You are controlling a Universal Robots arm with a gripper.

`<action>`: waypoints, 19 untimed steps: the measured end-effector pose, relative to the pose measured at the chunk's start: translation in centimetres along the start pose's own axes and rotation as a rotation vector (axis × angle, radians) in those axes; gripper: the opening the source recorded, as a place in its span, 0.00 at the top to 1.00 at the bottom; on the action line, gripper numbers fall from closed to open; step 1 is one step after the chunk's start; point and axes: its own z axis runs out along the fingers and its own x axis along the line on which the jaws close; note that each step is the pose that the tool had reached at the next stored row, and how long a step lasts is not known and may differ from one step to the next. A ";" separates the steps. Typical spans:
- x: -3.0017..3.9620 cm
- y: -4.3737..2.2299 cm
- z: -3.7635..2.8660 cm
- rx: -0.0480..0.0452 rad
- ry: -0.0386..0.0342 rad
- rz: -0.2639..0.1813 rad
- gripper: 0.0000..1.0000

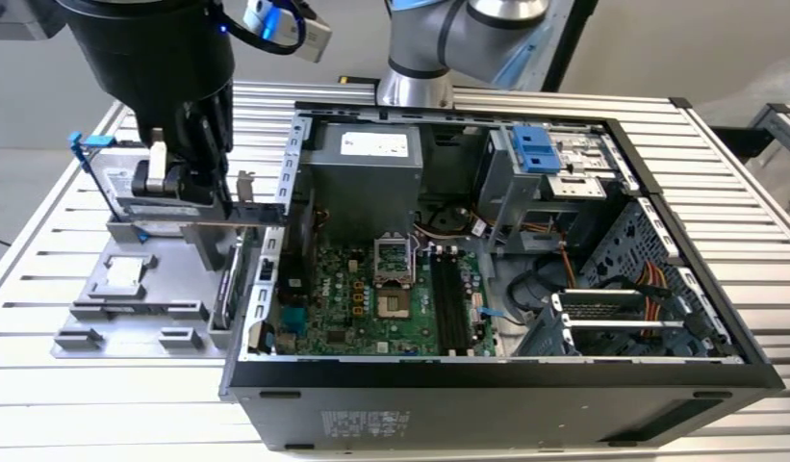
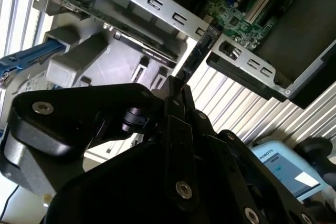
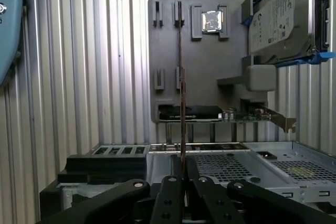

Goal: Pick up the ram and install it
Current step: 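Pick up the ram and move it above insertion slot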

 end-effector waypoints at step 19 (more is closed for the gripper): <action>-0.49 -2.88 -0.04 0.0002 -0.0002 0.005 1.00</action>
